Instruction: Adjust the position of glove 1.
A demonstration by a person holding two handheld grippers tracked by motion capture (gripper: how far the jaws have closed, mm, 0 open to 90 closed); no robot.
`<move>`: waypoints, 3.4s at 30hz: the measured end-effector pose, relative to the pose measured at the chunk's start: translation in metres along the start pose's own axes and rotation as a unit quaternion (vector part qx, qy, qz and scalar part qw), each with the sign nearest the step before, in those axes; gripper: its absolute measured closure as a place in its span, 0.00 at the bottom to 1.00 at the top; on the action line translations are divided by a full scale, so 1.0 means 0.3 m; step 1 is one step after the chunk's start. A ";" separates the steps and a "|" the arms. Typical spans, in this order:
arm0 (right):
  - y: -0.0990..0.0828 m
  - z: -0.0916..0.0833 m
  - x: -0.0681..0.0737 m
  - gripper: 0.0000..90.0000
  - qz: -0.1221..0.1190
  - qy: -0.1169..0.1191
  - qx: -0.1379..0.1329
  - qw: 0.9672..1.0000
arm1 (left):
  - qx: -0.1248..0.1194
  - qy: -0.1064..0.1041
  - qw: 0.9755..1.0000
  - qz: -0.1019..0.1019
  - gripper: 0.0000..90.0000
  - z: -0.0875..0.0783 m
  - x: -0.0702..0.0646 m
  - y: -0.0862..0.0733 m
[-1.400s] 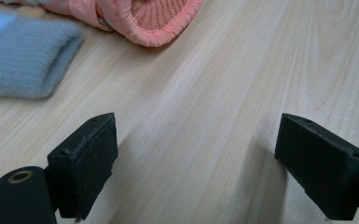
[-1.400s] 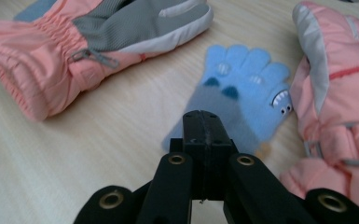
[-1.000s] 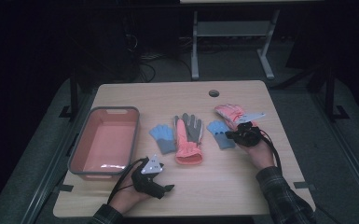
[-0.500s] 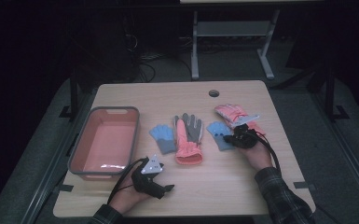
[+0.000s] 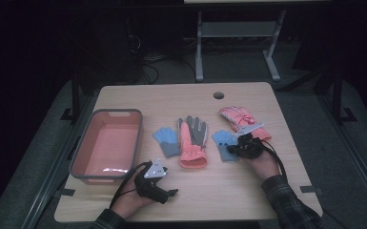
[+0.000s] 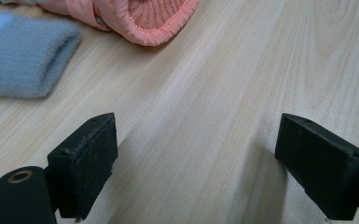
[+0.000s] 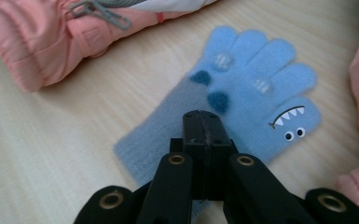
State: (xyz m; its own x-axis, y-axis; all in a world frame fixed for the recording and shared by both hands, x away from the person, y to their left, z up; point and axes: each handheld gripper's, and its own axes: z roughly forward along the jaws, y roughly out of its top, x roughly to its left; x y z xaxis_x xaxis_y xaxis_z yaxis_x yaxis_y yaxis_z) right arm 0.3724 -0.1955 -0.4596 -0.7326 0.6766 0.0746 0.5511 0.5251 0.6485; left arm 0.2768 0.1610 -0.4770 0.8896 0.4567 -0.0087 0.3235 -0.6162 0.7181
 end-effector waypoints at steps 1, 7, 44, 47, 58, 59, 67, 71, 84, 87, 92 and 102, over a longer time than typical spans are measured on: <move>-0.004 -0.002 0.004 1.00 -0.001 0.002 -0.003 1.000 | 0.000 0.000 1.000 0.000 0.14 0.000 0.000 0.000; -0.018 -0.016 0.035 1.00 -0.001 0.012 0.003 1.000 | -0.001 0.000 1.000 0.000 0.14 0.000 0.000 0.000; -0.132 -0.148 0.248 1.00 -0.040 0.055 -0.002 0.998 | -0.001 0.000 1.000 0.003 0.14 0.000 -0.002 0.000; -0.129 -0.156 0.218 1.00 -0.034 0.039 -0.007 0.999 | -0.001 0.000 1.000 0.004 0.14 0.000 -0.002 0.000; -0.132 -0.104 0.212 1.00 -0.045 0.065 0.023 0.997 | 0.000 0.000 1.000 0.005 0.14 0.000 -0.001 0.000; -0.130 -0.099 0.224 1.00 -0.045 0.069 0.024 0.996 | 0.000 0.000 1.000 0.005 0.14 -0.001 -0.001 0.001; -0.116 -0.076 0.300 1.00 -0.075 0.097 0.032 0.992 | -0.001 0.000 1.000 0.005 0.14 -0.001 -0.001 0.000; -0.111 -0.069 0.320 1.00 -0.086 0.105 0.034 0.990 | 0.000 0.000 1.000 0.006 0.14 -0.001 -0.001 0.000; -0.123 -0.128 0.290 0.74 -0.057 0.065 -0.006 0.996 | -0.005 0.003 1.000 -0.004 0.14 0.005 -0.004 0.002; -0.135 -0.156 0.256 0.62 -0.039 0.042 -0.022 0.998 | -0.001 0.005 1.000 -0.002 0.14 0.004 -0.004 0.003; -0.158 -0.173 0.225 0.45 -0.017 0.019 -0.033 0.999 | -0.002 0.006 1.000 -0.004 0.14 0.005 -0.005 0.004; -0.286 -0.222 0.110 0.16 0.045 -0.065 -0.039 0.996 | 0.006 0.003 1.000 -0.010 0.14 0.003 -0.007 0.014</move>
State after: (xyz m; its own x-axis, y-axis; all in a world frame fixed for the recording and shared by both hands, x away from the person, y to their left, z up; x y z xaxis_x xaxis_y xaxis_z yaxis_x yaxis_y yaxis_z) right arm 0.2743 -0.2525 -0.4623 -0.6207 0.7829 0.0410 0.5760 0.4199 0.7013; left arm 0.2766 0.1568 -0.4747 0.8810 0.4727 -0.0191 0.3450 -0.6145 0.7094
